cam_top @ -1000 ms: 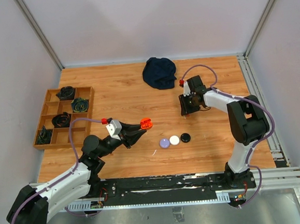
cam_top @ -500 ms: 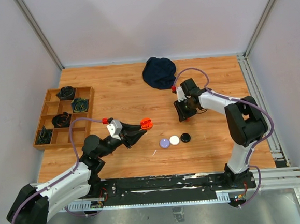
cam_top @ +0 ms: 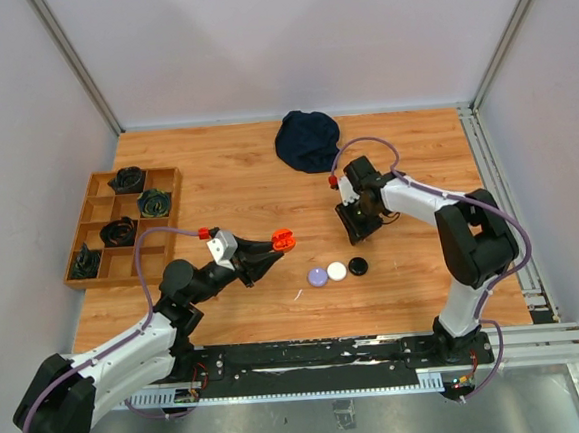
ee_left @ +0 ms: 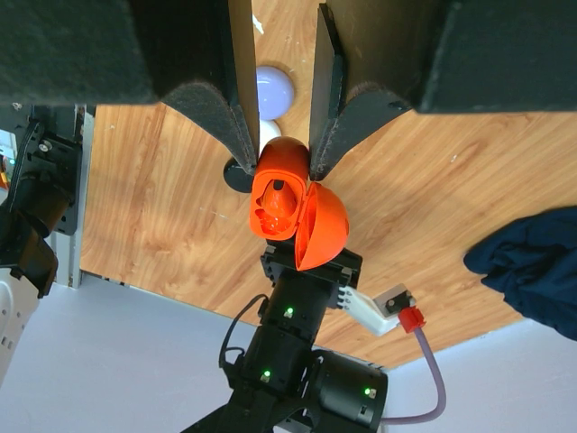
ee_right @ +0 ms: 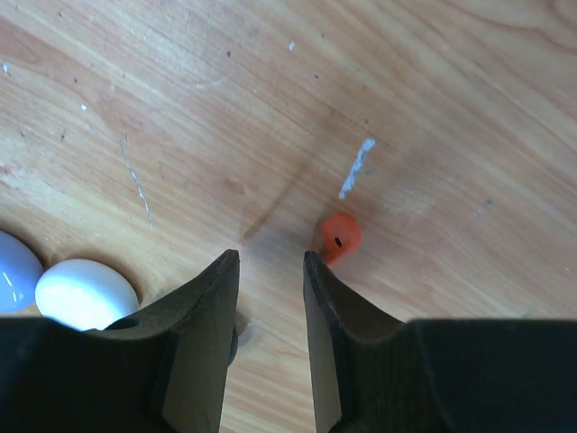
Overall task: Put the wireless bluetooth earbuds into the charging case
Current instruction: Pick up the earbud from the center of the board, then place the earbud in the charging case.
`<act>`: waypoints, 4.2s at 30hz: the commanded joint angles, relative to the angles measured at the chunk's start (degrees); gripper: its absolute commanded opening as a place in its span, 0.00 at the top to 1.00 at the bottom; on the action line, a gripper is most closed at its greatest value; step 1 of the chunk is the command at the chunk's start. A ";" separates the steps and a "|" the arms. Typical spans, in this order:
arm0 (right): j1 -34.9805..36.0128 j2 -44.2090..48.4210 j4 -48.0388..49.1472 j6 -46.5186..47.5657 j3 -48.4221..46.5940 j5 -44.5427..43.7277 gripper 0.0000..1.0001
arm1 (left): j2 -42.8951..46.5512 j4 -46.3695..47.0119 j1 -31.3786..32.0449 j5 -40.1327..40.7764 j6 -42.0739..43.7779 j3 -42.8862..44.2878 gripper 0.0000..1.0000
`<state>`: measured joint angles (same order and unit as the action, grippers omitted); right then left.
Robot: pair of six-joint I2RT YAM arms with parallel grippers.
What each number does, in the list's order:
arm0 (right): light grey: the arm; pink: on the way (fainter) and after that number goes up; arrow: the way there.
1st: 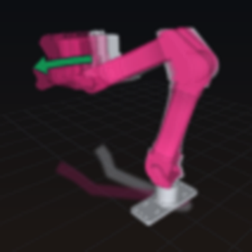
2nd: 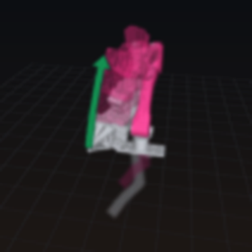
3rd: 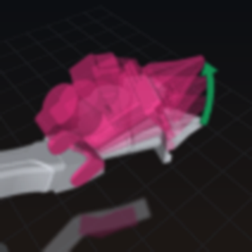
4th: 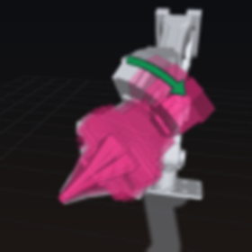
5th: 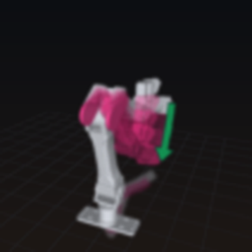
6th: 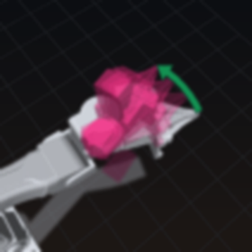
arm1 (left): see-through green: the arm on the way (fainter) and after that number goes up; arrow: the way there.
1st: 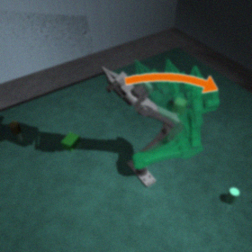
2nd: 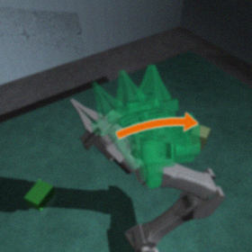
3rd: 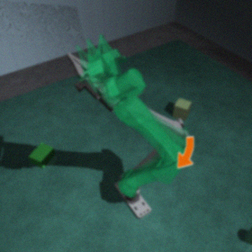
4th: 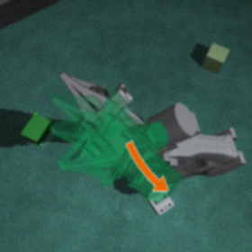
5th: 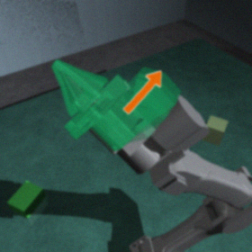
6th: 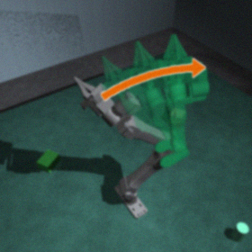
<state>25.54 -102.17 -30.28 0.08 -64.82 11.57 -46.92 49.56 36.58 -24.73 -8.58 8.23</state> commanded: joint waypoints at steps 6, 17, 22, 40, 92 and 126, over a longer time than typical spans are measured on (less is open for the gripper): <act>0.62 6.18 -2.82 -0.48 -1.07 -10.12 0.65 | -0.13 0.99 0.34 -0.28 0.41 0.64 1.00; -0.05 -0.75 -4.43 -4.95 -5.54 -11.50 0.66 | -0.13 0.62 0.34 0.01 0.39 0.65 1.00; -0.31 -3.58 -5.14 -5.75 -7.20 -11.92 0.67 | -0.21 0.36 0.34 -0.06 0.49 0.80 1.00; -0.58 -7.10 -6.70 -4.72 -7.66 -11.78 0.73 | -0.81 0.01 0.34 -0.16 0.71 1.17 1.00; 32.27 46.29 43.06 13.96 19.59 -6.56 0.81 | 1.95 4.83 0.34 2.04 -1.94 -1.11 1.00; 35.63 40.37 51.11 15.25 21.70 1.00 0.81 | 3.53 7.92 0.34 -0.40 -5.65 -1.28 1.00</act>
<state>60.12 -61.43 18.44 14.81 -44.23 11.64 -44.66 54.37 36.58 -24.58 -13.63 7.57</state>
